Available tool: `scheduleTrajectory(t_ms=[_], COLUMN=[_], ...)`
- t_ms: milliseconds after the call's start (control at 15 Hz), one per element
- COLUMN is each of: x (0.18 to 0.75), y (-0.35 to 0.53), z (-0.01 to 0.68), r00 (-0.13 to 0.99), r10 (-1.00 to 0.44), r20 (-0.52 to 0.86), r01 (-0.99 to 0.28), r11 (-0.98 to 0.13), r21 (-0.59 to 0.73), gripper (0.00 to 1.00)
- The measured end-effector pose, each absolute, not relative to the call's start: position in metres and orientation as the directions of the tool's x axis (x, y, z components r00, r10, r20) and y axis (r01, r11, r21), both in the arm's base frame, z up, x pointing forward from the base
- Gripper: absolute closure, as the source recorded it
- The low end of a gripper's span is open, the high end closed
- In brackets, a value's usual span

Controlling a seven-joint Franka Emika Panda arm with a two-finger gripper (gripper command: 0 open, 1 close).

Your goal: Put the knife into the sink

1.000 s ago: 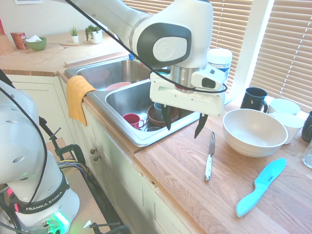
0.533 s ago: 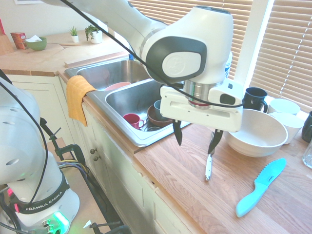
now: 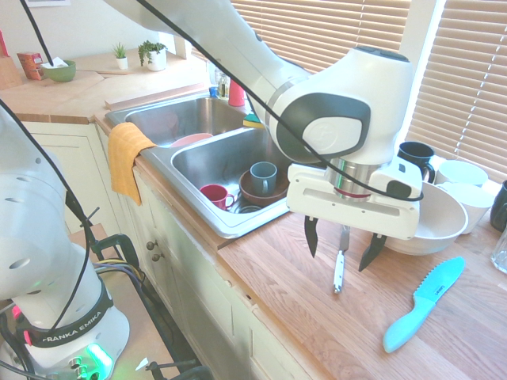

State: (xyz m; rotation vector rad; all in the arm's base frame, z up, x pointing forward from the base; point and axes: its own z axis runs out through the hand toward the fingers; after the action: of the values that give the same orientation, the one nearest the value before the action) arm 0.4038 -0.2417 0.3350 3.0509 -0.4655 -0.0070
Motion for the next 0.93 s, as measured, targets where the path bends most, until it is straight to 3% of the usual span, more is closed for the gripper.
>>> scheduleTrajectory(t_ms=[333,400,933], x=[0.404,0.404,0.403], y=[-0.246,-0.246,-0.247], z=[0.319,0.318,0.315], r00=[0.953,0.952,0.952], r10=[-0.303,-0.304,-0.306], r20=[-0.016,-0.017,-0.019], r01=[-0.302,-0.303,-0.304], r11=[-0.952,-0.951,-0.951], r21=[0.059,0.059,0.06], gripper=[0.0,1.0,1.0])
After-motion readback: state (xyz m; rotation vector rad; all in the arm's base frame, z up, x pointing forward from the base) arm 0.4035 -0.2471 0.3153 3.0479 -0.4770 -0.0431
